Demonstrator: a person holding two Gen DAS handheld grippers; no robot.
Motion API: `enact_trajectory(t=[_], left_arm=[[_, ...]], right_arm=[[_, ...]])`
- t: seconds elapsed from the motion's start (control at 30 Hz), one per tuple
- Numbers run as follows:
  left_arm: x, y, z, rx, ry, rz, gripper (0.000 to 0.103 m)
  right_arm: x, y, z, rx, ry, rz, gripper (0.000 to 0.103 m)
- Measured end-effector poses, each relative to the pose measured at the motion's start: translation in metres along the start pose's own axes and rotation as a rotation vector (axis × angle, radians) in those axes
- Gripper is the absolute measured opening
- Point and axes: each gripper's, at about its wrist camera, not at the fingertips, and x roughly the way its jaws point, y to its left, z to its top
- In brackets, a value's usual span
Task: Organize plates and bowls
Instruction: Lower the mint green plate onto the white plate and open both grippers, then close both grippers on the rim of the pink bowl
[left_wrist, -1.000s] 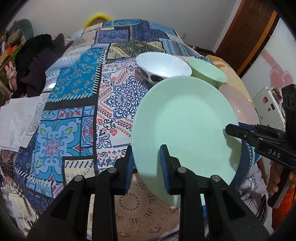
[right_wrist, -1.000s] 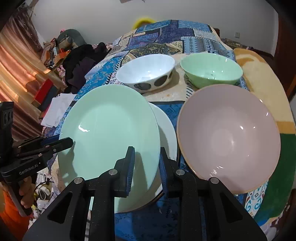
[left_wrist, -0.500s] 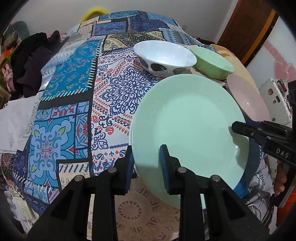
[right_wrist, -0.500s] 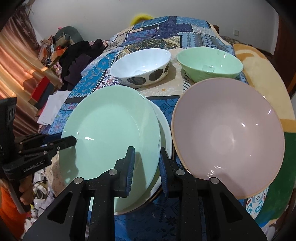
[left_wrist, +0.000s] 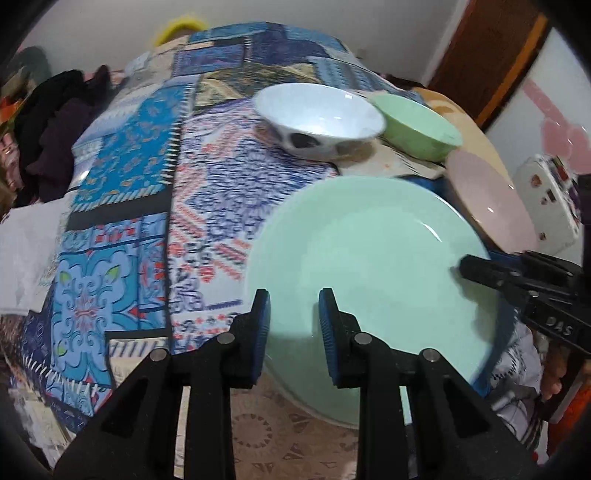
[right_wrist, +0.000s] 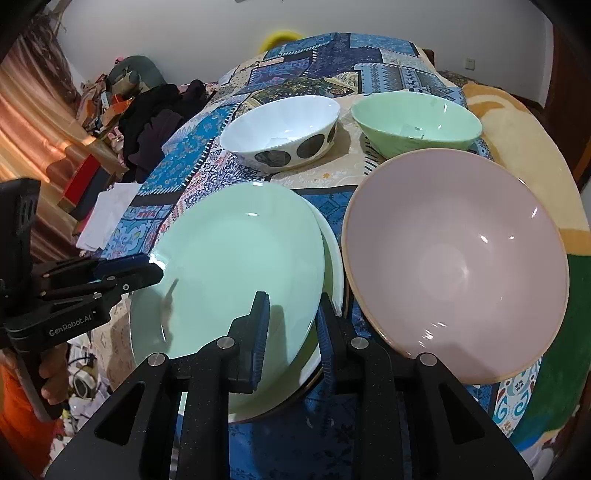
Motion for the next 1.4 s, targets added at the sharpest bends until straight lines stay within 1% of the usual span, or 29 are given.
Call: enact_trajectory(t=[0.1,0.17,0.23,0.33,0.5,0.57,0.67,0.7,0.73,0.77,0.83,0.93,1.03,1.07,1.13,1.23,1.4], left_arm=[[0.002,-0.010,0.001,0.029,-0.011,0.029,0.027],[0.003,-0.011,0.002,0.019,-0.002,0.016,0.027],[0.002,-0.010,0.002,0.014,-0.007,0.019,0.027],[-0.003,-0.009,0.002,0.004,-0.018,0.025,0.027],[-0.018,-0.009,0.004,-0.013,-0.054,0.042,0.027],[-0.024,-0.010,0.006,-0.024,-0.065,0.033,0.027],[-0.034,-0.016,0.011,-0.028,-0.089,0.028,0.029],[-0.037,-0.019,0.013,-0.027,-0.101,0.027,0.034],[-0.040,-0.021,0.015,-0.025,-0.112,0.027,0.042],[-0.045,-0.026,0.018,-0.018,-0.133,0.028,0.046],[-0.051,-0.035,0.022,0.004,-0.166,0.029,0.058],[-0.057,-0.052,0.032,0.032,-0.193,0.012,0.066],[-0.058,-0.068,0.042,0.055,-0.209,-0.003,0.074],[-0.058,-0.073,0.045,0.064,-0.214,-0.006,0.074],[-0.054,-0.085,0.051,0.081,-0.216,-0.015,0.082],[-0.044,-0.100,0.059,0.105,-0.207,-0.030,0.084],[-0.018,-0.121,0.069,0.134,-0.158,-0.052,0.084]], right_arm=[[-0.001,0.000,0.000,0.007,0.000,0.004,0.023],[-0.003,-0.002,0.000,0.004,-0.009,0.000,0.023],[-0.006,-0.003,0.000,0.012,-0.009,0.005,0.023],[-0.013,-0.004,0.000,0.006,-0.029,-0.026,0.023],[-0.031,-0.007,-0.001,0.006,-0.063,-0.015,0.024],[-0.040,-0.007,-0.001,-0.001,-0.085,-0.016,0.025],[-0.056,-0.007,0.002,-0.014,-0.130,-0.020,0.031],[-0.061,-0.008,0.003,-0.019,-0.146,-0.026,0.035],[-0.067,-0.010,0.004,-0.021,-0.167,-0.034,0.039],[-0.072,-0.012,0.005,-0.022,-0.186,-0.042,0.041],[-0.079,-0.016,0.008,-0.019,-0.211,-0.051,0.048],[-0.092,-0.030,0.011,0.008,-0.255,-0.071,0.058],[-0.100,-0.045,0.012,0.028,-0.287,-0.116,0.064],[-0.102,-0.050,0.012,0.037,-0.294,-0.134,0.065],[-0.106,-0.060,0.012,0.054,-0.299,-0.152,0.067],[-0.105,-0.077,0.010,0.088,-0.295,-0.179,0.067],[-0.093,-0.103,0.007,0.144,-0.259,-0.203,0.067]])
